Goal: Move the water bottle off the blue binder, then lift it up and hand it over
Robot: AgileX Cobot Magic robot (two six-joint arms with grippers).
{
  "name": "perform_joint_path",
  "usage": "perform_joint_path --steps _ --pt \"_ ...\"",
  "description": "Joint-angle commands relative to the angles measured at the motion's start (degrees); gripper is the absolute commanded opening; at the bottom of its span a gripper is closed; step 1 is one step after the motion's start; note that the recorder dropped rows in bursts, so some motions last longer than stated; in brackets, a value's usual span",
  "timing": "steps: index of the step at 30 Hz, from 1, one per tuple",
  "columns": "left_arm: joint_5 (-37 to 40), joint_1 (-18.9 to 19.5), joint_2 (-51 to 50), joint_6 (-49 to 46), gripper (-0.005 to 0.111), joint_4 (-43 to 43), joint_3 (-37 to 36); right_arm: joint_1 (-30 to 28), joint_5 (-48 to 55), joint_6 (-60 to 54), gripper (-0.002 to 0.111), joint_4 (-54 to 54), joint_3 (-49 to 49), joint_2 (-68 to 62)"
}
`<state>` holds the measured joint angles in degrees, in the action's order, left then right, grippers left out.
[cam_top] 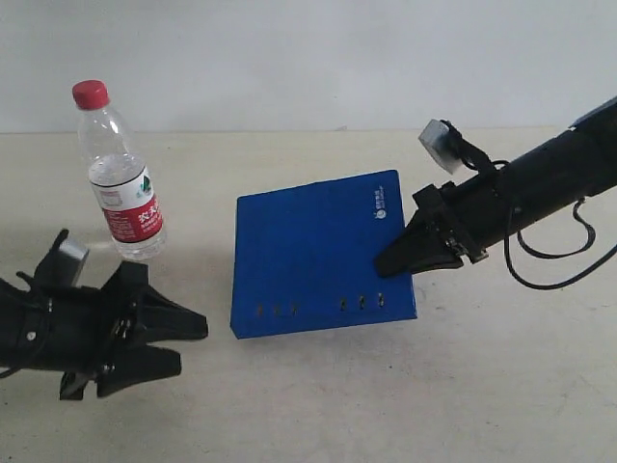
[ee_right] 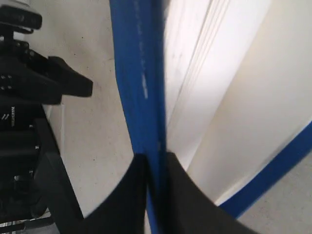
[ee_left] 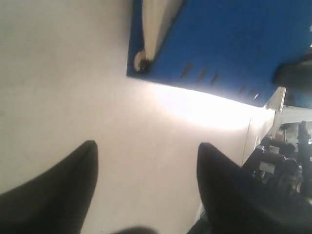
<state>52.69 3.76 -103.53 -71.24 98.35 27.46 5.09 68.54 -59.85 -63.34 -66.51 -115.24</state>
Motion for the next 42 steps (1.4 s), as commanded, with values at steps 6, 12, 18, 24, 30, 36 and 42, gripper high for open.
perform_joint_path --steps 6,12,18,24,30,36,42 --pt "8.6 -1.7 0.5 -1.0 0.056 1.6 -2.1 6.9 1.4 7.3 0.004 4.5 -0.1 1.4" --pt "8.8 -1.8 0.5 -1.2 0.056 1.6 -2.2 15.1 1.4 7.4 0.051 13.2 -0.1 1.4" --pt "8.6 -1.8 0.5 -1.2 0.056 1.6 -2.2 18.8 1.4 10.4 0.063 14.8 -0.2 1.4" --pt "3.8 -1.8 0.5 -0.4 0.056 1.6 -2.2 18.7 1.4 26.5 0.063 33.7 -4.1 2.6" --pt "3.9 -1.8 0.5 -0.4 0.056 1.6 -2.2 18.7 1.4 36.1 0.063 57.6 -8.8 3.8" --pt "-1.0 -1.8 0.5 2.0 0.056 1.6 -2.2 18.8 -16.7 37.3 0.063 50.6 -10.9 3.8" --pt "-2.5 -1.8 0.5 5.1 0.056 1.6 -2.0 18.8 -27.0 39.0 0.053 42.9 -10.9 3.8"
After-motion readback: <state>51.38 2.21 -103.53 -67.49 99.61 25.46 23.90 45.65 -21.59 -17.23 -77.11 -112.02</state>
